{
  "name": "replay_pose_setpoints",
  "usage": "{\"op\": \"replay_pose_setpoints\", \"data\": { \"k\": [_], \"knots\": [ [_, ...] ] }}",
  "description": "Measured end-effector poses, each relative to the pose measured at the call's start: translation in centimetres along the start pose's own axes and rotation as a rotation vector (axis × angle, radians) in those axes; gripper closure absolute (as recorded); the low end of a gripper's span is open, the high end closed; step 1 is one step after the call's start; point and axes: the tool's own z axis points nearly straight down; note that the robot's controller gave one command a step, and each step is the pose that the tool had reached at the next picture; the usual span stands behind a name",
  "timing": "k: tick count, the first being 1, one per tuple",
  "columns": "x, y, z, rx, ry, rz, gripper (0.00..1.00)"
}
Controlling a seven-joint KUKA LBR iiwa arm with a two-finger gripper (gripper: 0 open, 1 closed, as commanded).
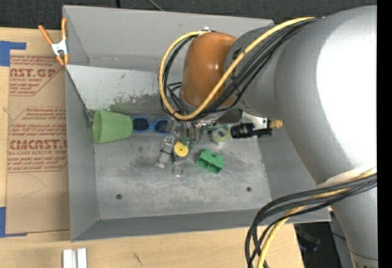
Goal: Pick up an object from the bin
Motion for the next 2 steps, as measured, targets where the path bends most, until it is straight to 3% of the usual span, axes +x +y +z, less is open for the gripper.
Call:
{"op": "replay_pose_setpoints", "data": {
  "k": [1,2],
  "knots": [
    [-1.5,-6.0,1.7,0.005,0.002,-0.002,0.0],
    [2.2,-0.9,3.5,0.001,0.003,-0.328,0.0]
  ]
}}
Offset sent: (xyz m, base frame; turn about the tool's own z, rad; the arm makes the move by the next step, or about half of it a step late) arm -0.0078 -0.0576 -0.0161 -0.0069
